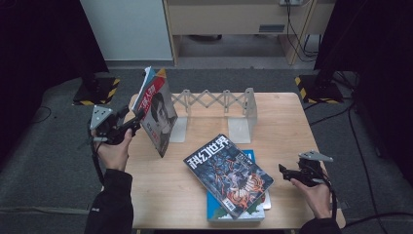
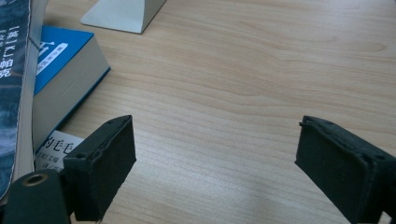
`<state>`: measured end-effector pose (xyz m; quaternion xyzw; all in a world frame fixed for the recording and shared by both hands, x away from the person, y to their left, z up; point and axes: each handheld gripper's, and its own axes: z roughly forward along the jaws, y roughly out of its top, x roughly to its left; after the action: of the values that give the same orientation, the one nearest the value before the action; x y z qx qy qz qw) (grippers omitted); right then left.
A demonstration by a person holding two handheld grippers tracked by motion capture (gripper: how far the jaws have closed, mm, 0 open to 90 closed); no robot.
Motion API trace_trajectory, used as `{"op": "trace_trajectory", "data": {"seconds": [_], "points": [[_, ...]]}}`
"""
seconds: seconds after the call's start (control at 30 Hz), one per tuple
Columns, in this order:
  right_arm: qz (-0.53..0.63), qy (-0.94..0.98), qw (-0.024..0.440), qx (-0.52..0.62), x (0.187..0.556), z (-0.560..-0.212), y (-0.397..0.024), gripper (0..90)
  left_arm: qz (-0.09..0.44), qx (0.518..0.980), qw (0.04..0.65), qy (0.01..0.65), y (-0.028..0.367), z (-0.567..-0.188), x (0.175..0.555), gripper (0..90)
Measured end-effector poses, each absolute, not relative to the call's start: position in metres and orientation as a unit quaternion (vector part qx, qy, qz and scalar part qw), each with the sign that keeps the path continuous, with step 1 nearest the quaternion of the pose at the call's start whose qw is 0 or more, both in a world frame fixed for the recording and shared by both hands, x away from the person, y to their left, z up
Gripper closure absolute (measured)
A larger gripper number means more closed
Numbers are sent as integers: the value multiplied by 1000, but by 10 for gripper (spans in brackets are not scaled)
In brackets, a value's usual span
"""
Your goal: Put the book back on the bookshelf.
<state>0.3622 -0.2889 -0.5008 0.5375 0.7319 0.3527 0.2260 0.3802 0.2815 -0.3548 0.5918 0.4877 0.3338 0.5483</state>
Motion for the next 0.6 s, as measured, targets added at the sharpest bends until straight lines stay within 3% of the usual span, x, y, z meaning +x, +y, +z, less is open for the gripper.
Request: {"op": "trace_trajectory", "data": {"seconds": [0.17,0.3,0.6], "points": [[349,730,245,534,361,-498,-289,136,329,603,550,476,280,-364,362,321],[358,728,253,527,360,-495,-290,199,320,612,550,469,276,-375,344,303],[372,736,243,511,357,-493,-283,263,276,637,540,476,262,-422,334,261]]}}
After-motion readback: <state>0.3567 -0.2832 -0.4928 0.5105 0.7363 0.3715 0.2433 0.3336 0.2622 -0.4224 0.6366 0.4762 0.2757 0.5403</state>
